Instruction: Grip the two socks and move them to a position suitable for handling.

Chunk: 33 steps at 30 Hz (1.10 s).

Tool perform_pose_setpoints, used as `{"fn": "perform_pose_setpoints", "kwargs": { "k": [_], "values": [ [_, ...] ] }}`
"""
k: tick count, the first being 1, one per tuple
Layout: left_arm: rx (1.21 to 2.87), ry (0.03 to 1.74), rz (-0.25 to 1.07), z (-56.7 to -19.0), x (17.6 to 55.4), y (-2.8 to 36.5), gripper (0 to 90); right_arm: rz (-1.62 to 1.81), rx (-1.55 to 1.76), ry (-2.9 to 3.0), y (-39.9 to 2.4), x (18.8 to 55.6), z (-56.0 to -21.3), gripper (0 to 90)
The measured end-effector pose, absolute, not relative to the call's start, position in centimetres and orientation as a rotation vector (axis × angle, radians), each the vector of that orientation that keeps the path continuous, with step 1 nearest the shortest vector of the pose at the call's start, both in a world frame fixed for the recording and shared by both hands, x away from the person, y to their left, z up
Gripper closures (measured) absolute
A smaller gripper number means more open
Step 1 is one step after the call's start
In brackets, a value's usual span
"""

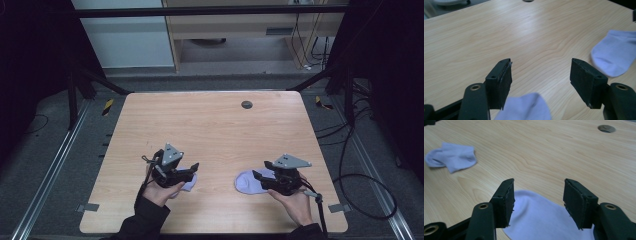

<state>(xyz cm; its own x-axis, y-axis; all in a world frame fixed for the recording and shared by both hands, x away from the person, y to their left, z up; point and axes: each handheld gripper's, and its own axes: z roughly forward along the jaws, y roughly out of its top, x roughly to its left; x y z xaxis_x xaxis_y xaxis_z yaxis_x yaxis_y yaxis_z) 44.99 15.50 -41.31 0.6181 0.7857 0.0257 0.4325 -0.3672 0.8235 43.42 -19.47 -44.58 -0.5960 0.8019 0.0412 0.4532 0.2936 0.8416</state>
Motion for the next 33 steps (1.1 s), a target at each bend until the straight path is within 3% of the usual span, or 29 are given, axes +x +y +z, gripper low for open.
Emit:
{"fn": "perform_pose_setpoints", "kwargs": {
  "k": [10,19,33],
  "values": [
    [1.961,1.071,0.621,-42.1,44.0,20.7,33.2,1.273,0.996,2.255,-14.8,44.3,-43.5,43.7],
    [1.907,1.190,0.665,-43.5,43.3,24.2,39.1,1.300,0.894,2.329,-9.7,44.6,-43.1,44.1],
    [2.002,1.256,0.612,-46.7,42.1,25.4,42.5,1.246,0.755,2.489,-2.7,44.6,-45.0,55.9]
  ]
}}
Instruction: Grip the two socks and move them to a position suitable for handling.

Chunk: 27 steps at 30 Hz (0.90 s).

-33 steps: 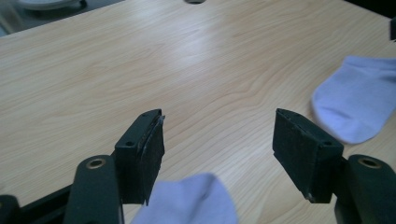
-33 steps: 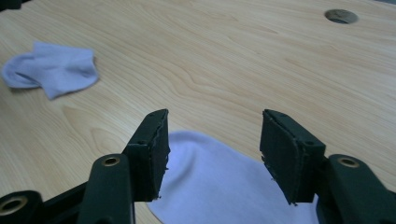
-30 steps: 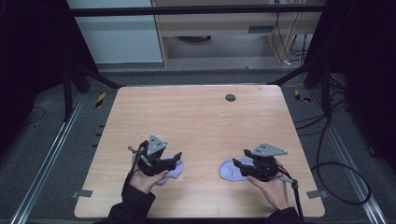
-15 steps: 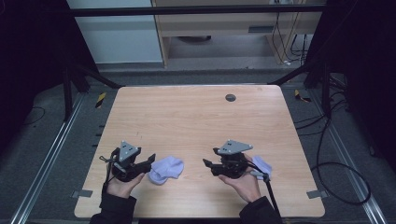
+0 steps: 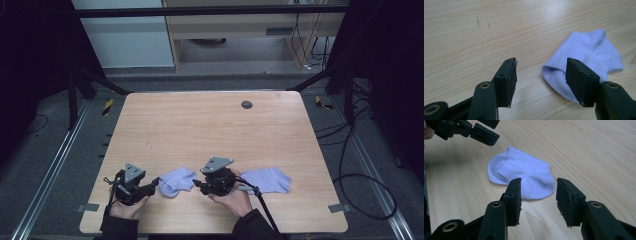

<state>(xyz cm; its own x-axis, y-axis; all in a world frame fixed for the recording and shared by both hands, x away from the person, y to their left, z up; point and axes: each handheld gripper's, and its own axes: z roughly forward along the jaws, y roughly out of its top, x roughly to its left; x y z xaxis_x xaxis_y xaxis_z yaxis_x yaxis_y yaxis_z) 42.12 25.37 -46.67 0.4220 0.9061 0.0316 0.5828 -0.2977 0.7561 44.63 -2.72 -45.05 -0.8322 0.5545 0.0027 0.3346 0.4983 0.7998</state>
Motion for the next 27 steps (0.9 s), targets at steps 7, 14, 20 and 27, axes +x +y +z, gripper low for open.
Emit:
{"fn": "perform_pose_setpoints", "kwargs": {
  "k": [7,14,20,27],
  "values": [
    [2.050,1.257,0.563,-47.6,42.0,24.7,45.4,1.190,0.728,2.532,-0.5,44.9,-46.5,59.3],
    [2.101,1.252,0.534,-48.2,42.1,24.1,49.1,1.123,0.714,2.585,1.0,45.3,-48.7,61.1],
    [2.131,1.260,0.490,-48.7,42.3,23.8,56.1,1.091,0.695,2.612,1.8,45.4,-49.7,63.6],
    [2.147,1.255,0.461,-48.8,42.4,23.7,68.2,1.060,0.686,2.605,2.2,45.1,-49.8,76.5]
  ]
}}
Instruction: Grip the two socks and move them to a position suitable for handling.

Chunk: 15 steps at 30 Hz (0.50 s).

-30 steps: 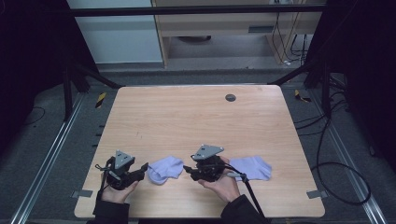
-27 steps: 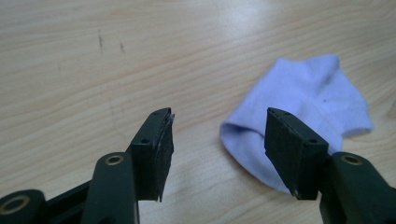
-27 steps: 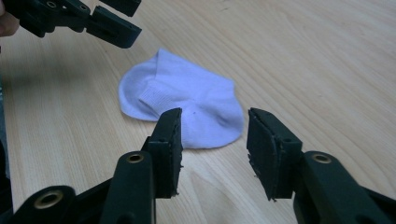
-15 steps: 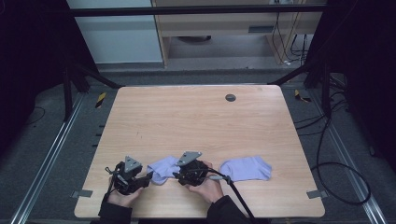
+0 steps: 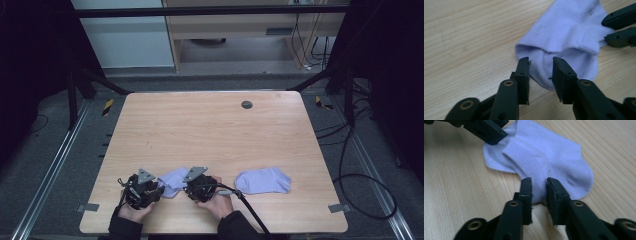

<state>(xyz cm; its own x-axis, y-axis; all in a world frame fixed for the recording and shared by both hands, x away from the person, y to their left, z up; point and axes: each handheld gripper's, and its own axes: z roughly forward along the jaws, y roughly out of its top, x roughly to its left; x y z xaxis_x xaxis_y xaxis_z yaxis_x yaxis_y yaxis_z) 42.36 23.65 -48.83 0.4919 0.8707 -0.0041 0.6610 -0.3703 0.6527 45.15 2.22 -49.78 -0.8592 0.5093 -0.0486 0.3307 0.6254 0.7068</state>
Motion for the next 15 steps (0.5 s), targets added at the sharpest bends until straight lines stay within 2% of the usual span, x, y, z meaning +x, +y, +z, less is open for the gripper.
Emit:
{"fn": "perform_pose_setpoints", "kwargs": {
  "k": [4,8,15],
  "values": [
    [2.142,1.255,0.437,-48.9,42.4,23.6,77.6,1.037,0.704,2.608,2.4,45.1,-49.6,82.7],
    [2.138,1.262,0.411,-48.8,42.6,23.8,84.3,1.111,0.762,2.608,2.1,45.2,-49.1,83.6],
    [2.153,1.254,0.408,-48.7,42.6,23.8,87.2,1.321,0.891,2.464,1.4,45.8,-47.2,83.2]
  ]
}}
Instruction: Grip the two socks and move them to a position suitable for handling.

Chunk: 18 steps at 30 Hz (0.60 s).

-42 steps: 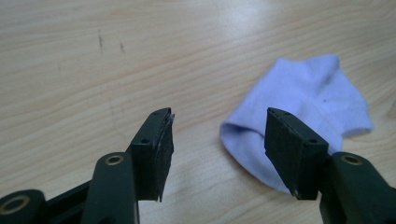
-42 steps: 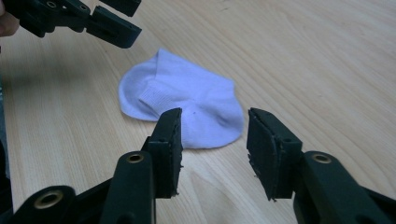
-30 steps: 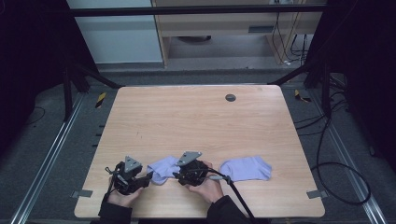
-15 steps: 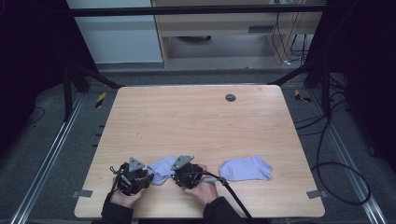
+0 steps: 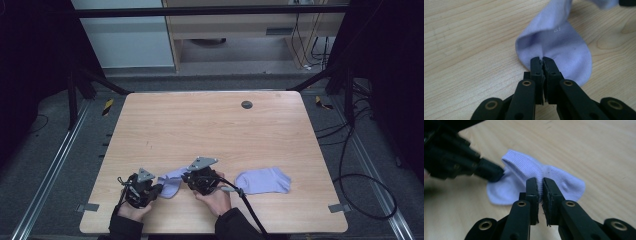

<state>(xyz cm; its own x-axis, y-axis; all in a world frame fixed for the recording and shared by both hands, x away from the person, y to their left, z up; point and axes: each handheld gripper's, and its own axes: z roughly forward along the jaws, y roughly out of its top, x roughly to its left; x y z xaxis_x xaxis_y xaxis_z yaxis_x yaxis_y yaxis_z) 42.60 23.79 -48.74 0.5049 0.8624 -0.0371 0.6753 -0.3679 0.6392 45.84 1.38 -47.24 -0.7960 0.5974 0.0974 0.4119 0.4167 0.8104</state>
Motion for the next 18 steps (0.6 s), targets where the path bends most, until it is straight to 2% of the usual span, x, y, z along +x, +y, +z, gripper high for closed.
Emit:
{"fn": "perform_pose_setpoints", "kwargs": {
  "k": [18],
  "values": [
    [2.168,1.239,0.398,-48.5,42.5,24.2,87.7,1.297,1.063,2.271,3.8,50.0,-47.4,82.9]
  ]
}}
